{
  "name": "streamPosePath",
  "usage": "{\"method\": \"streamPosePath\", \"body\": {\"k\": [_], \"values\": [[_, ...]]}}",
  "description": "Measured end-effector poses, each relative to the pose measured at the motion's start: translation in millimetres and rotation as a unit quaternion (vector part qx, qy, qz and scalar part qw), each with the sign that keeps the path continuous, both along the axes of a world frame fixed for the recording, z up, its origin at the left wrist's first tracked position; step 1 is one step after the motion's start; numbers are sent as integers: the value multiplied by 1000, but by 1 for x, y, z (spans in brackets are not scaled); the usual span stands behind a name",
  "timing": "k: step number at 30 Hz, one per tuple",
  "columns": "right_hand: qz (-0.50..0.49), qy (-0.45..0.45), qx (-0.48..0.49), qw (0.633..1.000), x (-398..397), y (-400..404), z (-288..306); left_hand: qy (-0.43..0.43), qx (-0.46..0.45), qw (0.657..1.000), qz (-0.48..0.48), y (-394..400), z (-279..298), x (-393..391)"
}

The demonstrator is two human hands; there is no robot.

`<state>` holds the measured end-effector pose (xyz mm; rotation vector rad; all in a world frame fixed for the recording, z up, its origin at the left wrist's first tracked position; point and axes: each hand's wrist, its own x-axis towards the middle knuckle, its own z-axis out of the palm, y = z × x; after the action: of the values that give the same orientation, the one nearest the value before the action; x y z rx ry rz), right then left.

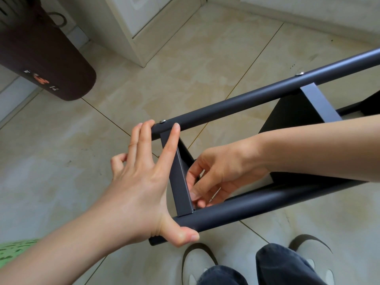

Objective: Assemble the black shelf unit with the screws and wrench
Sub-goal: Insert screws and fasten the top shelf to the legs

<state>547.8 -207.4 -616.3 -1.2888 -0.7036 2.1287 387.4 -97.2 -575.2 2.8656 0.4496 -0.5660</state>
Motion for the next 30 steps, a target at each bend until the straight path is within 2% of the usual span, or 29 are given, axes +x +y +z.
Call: {"method": "streamPosePath", "body": {"k": [5,16,30], "values": [[41,-83,39,995,-4,3,-1,-1,-6,1000,1,0,0,1],[-20,11,10,1000,-6,-1,-4,1,-3,1000,4,0,0,0],[-10,-27,26,999,-9,-1,-4,-16,-8,1000,-1,1,-3,-3]]}}
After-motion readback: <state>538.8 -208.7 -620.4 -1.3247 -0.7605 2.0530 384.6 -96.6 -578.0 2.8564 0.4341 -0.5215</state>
